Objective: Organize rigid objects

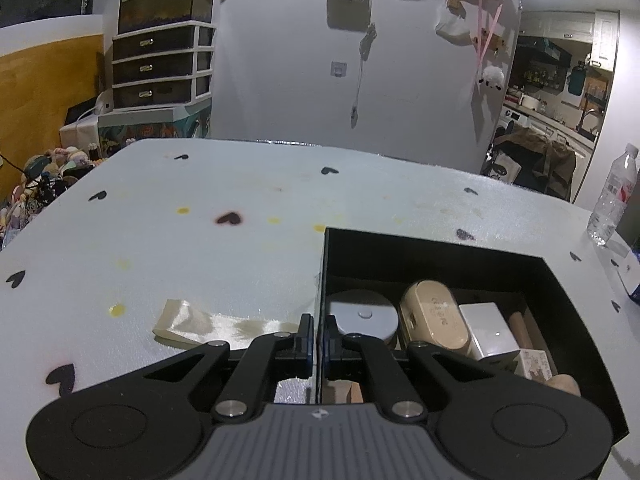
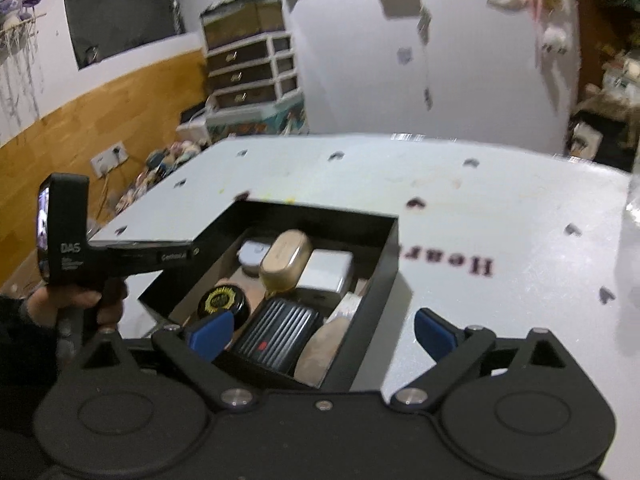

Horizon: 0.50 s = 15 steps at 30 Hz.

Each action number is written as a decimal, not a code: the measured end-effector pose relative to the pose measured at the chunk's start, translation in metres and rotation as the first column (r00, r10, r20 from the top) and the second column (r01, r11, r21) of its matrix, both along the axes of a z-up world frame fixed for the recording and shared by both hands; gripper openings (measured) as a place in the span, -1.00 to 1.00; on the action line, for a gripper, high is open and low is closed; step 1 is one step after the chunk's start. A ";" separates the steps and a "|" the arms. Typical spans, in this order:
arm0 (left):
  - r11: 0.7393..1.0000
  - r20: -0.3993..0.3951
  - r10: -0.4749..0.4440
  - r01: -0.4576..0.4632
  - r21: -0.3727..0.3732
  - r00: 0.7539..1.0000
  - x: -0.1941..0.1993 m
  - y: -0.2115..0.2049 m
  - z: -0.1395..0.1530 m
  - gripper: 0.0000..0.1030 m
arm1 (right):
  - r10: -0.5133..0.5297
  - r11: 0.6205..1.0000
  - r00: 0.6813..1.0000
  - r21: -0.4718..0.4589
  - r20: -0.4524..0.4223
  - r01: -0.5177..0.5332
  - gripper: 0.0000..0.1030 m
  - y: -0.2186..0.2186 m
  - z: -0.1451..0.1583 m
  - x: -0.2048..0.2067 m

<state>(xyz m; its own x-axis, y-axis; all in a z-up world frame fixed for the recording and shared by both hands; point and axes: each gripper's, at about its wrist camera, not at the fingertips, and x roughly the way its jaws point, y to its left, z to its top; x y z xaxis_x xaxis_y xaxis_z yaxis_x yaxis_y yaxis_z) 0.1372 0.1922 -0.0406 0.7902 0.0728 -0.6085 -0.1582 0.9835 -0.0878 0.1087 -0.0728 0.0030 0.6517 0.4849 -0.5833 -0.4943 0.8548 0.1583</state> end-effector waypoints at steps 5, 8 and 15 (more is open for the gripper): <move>1.000 0.036 0.006 -0.007 0.014 0.999 -0.017 -0.002 0.011 -0.84 | -0.030 0.999 0.998 0.014 0.055 0.029 0.94 0.005 -0.002 -0.015; 1.000 0.074 0.009 -0.010 0.017 0.997 -0.035 -0.004 0.024 -0.77 | -0.048 0.999 0.997 0.020 0.063 0.047 0.94 0.004 -0.002 -0.021; 1.000 0.151 0.005 -0.009 0.024 0.988 -0.090 -0.018 0.045 -0.22 | -0.070 0.997 0.993 0.028 0.095 0.068 0.96 -0.004 -0.004 -0.038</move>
<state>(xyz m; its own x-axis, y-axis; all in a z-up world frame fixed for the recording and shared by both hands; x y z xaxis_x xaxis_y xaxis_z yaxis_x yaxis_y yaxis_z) 0.0470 0.1743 0.0045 0.8724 0.0920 -0.4801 -0.1516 0.9846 -0.0867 0.0706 -0.0766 -0.0009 0.7364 0.4503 -0.5050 -0.4482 0.8838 0.1344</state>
